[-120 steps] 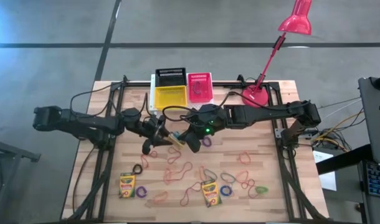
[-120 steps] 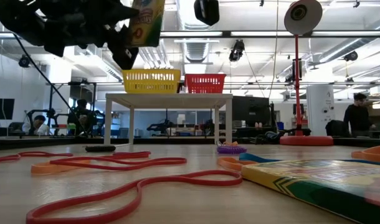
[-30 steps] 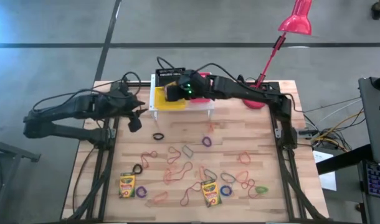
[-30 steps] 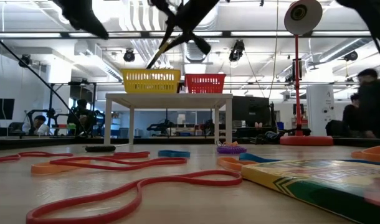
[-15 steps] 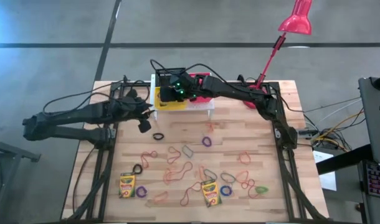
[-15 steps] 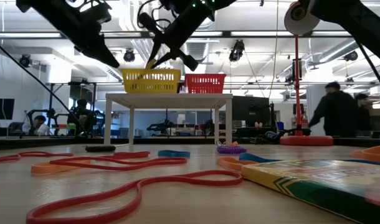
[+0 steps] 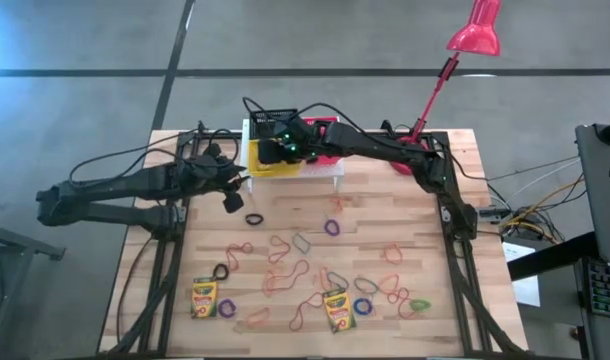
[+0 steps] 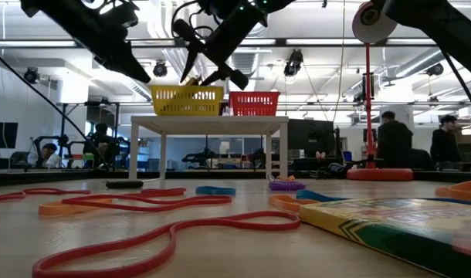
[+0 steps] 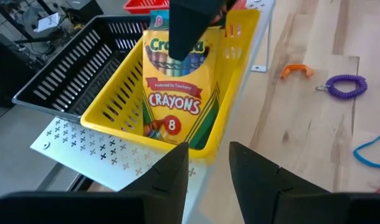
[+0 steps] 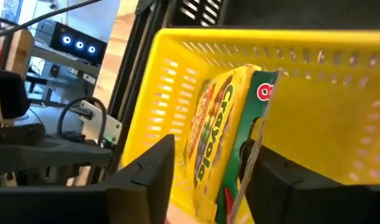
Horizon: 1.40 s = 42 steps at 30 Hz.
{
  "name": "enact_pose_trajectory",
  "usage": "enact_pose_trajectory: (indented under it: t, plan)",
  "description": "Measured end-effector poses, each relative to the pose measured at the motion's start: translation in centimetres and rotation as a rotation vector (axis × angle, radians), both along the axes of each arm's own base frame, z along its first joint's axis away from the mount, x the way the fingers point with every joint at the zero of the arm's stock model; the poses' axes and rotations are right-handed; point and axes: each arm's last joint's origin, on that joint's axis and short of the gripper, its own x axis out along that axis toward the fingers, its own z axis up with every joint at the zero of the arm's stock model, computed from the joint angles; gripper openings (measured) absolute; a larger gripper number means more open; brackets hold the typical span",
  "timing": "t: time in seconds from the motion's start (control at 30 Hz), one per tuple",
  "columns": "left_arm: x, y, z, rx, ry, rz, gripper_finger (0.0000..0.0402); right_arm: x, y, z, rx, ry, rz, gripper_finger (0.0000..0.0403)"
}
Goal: Pick & Place Office Desk Supplies
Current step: Put the yellow crayon box into the yellow basket on the shelf
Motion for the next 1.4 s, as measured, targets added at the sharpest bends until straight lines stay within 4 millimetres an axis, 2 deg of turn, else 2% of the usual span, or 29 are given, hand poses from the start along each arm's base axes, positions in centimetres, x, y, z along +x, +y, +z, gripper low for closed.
enact_pose_trajectory:
  t: [0.13, 0.33, 0.53, 0.63, 0.77, 0.9, 1.1, 1.17, 1.27, 1.4]
  plan:
    - [0.0, 0.0, 0.3, -0.001, -0.004, -0.002, 0.0118, -0.5, -0.1, 1.1, -0.027, -0.015, 0.014, 0.0183]
    - [-0.1, -0.2, 2.3, -0.020, -0.028, -0.031, 0.0118, -2.0, 0.0, 2.5, -0.075, 0.036, 0.048, 0.0175]
    - [-1.0, -0.4, 5.2, -0.044, -0.012, -0.022, 0.0118, -5.4, 1.0, 7.7, -0.255, 0.014, 0.102, 0.0162]
    - [-1.7, -0.8, 6.5, -0.104, 0.007, -0.021, 0.0118, -7.3, 2.3, 10.0, -0.373, 0.037, 0.216, 0.0156]
    - [-2.9, -2.3, 7.5, -0.257, 0.066, -0.079, 0.0118, -10.3, 5.7, 12.0, -0.476, 0.140, 0.421, 0.0151]
    - [-3.8, -4.9, 6.7, -0.473, 0.184, -0.154, 0.0117, -12.4, 9.5, 11.8, -0.499, 0.292, 0.592, 0.0147]
    - [-4.6, -10.6, 3.8, -0.769, 0.429, -0.224, 0.0117, -14.5, 14.2, 10.5, -0.645, 0.509, 0.634, 0.0146]
    - [-5.2, -12.8, 2.5, -0.842, 0.510, -0.193, 0.0117, -14.8, 15.0, 9.5, -0.664, 0.543, 0.664, 0.0146]
    - [-6.5, -15.4, 0.6, -0.938, 0.585, -0.059, 0.0117, -15.4, 15.8, 7.9, -0.673, 0.586, 0.720, 0.0146]
    - [-7.5, -17.0, -2.1, -1.020, 0.589, 0.144, 0.0117, -16.5, 16.0, 6.8, -0.694, 0.565, 0.740, 0.0146]
